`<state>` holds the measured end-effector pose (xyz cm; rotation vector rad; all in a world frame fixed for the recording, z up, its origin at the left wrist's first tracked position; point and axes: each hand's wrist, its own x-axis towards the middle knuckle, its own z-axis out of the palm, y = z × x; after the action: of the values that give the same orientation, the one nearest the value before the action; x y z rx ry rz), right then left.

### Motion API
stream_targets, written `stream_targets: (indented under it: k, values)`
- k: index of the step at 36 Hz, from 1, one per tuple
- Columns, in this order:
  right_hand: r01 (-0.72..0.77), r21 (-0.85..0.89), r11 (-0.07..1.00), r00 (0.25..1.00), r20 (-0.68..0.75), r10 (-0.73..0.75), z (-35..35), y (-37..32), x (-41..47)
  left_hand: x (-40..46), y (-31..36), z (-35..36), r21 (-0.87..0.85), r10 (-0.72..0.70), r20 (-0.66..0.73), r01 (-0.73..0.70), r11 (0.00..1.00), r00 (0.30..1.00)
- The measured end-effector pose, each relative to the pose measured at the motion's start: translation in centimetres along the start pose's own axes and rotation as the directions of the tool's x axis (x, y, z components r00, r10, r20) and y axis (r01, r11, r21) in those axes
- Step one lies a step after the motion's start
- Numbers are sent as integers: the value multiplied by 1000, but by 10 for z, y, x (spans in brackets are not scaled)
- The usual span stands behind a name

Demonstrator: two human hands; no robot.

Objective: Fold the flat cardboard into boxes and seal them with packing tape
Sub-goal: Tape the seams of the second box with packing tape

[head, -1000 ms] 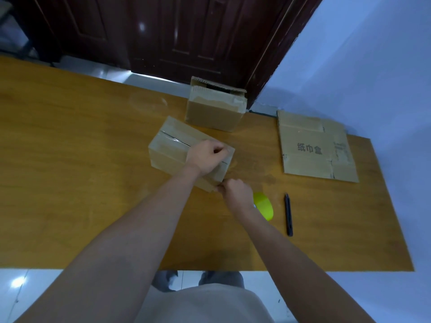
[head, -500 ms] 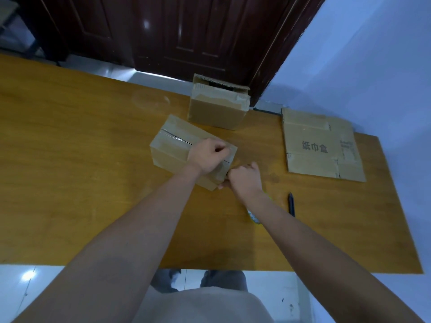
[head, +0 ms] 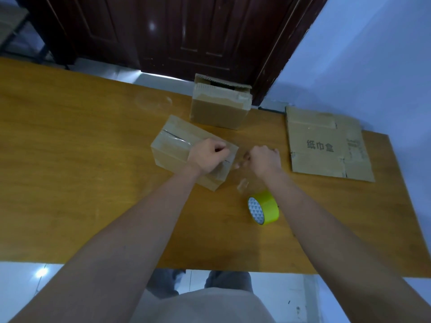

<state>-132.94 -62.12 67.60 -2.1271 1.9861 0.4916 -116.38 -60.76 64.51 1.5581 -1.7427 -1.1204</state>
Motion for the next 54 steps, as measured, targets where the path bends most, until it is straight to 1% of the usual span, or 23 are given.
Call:
stream_targets:
  k: [3,5,7,9,11,12,15,17,20,22,26,28,30,32,35,37,40,43,46,47,49,51,54]
  values:
    - [9,44,999,997,-74,-6,-3,3,-4,-1,0,-1,6,3,19,-3,1000,1000]
    - [37,163,986,991,-132,-16,-7,0,-7,-2,2,-3,59,6,45,-8,998,999]
    - [90,329,940,987,-155,-40,-11,-8,-8,-4,6,-6,110,-4,64,-3,994,998]
    - [147,428,892,987,-122,-105,-12,-17,-7,-6,8,-9,65,-25,75,20,998,997]
    - [186,444,877,982,-54,-181,-10,-27,-7,-12,8,-12,-2,-53,47,53,999,998]
    - [195,438,878,979,-29,-202,-8,-31,-8,-14,7,-13,1,-58,4,58,998,998]
    - [166,422,891,984,-12,-178,-3,-42,-11,-27,0,-19,176,-9,-200,45,983,980]
    - [149,384,911,989,-35,-147,-2,-45,-14,-36,-7,-26,321,49,-285,47,946,957]
    - [119,359,926,993,-50,-109,-5,-48,-20,-50,-21,-34,539,91,-290,84,838,953]
    - [106,354,929,994,-46,-95,-4,-49,-23,-56,-27,-37,609,73,-290,126,783,954]
    - [109,355,929,994,-33,-104,1,-54,-32,-56,-23,-39,647,11,-253,161,746,967]
    - [126,376,918,991,-9,-133,5,-57,-38,-53,-17,-39,606,-34,-239,177,776,970]
    - [143,383,913,988,0,-155,11,-64,-44,-47,-13,-40,563,-73,-188,168,809,980]
    - [128,383,915,989,21,-148,17,-72,-52,-42,-11,-40,534,-96,-120,145,833,988]
    - [115,419,900,991,18,-135,25,-88,-68,-38,-6,-39,507,-128,-90,156,848,988]
    - [120,438,891,991,0,-133,30,-98,-77,-37,-1,-36,533,-163,-66,173,828,984]
    - [125,505,854,986,31,-162,35,-101,-82,-37,2,-33,597,-187,-65,188,780,980]
    - [196,534,822,966,38,-255,27,-86,-78,-35,2,-33,620,-179,-78,188,762,981]
    - [229,508,830,952,61,-300,14,-58,-69,-31,4,-35,653,-185,-62,180,735,981]
    - [219,507,834,956,59,-287,8,-48,-64,-30,5,-36,669,-183,-45,165,725,982]
    - [158,531,832,977,37,-209,1,-28,-49,-29,5,-37,691,-153,18,98,716,988]
    - [82,528,846,992,37,-119,1,-9,-29,-31,3,-38,673,-97,108,-1,740,989]
    - [-29,462,886,992,126,-33,13,13,-7,-38,-1,-39,613,3,259,-167,772,966]
